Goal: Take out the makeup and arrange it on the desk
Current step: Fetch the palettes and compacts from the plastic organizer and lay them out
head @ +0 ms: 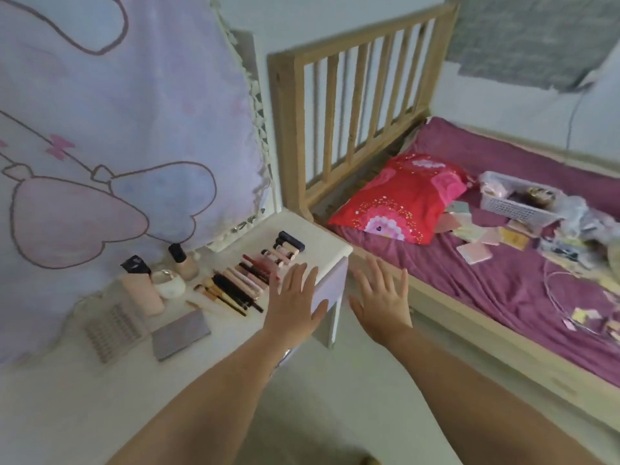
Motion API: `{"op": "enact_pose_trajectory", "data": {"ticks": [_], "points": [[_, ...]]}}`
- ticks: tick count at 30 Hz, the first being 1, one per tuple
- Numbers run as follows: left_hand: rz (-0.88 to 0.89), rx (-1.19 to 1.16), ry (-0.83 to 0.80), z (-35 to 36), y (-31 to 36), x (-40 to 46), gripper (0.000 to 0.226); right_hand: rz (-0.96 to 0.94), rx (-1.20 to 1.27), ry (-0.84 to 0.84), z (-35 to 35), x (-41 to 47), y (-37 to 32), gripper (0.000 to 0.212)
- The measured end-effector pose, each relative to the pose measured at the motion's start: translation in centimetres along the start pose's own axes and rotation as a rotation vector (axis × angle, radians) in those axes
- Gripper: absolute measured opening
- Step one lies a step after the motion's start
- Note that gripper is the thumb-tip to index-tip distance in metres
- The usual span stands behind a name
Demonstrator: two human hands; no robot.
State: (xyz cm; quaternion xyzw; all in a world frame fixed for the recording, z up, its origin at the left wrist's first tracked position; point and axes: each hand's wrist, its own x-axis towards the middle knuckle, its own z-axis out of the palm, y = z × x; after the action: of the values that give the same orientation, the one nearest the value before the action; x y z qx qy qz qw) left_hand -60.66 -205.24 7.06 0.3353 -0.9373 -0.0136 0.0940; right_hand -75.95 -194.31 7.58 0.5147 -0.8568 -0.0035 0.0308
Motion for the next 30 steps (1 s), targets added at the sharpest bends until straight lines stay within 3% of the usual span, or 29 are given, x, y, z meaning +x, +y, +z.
{"op": "enact_pose_trajectory", "data": {"ticks": [6, 15, 21, 25, 30], "points": [[0.202, -0.024, -0.038, -0.2, 2.1, -0.6, 0.059, 0.271, 0.042, -0.042, -0.3, -7.5, 0.9, 0.059], [0.616, -0.184, -0.141, -1.7, 15.0, -5.7, 0.069, 0.726, 0.099, -0.017, -1.5, -23.2, 5.0, 0.061], [0.895, -0.113, -0.296, -2.1, 22.2, -15.9, 0.060, 1.026, 0.141, -0.069, -1.7, -37.8, 4.0, 0.058], [1.025, -0.118, -0.377, -2.2, 26.1, -25.0, 0.060, 1.205, 0.219, -0.048, -1.7, -49.1, 0.2, 0.075], [1.267, -0.064, -0.496, -2.0, 27.6, -41.3, 0.059, 1.443, 0.286, -0.143, -1.0, -65.0, -8.2, 0.058]]}}
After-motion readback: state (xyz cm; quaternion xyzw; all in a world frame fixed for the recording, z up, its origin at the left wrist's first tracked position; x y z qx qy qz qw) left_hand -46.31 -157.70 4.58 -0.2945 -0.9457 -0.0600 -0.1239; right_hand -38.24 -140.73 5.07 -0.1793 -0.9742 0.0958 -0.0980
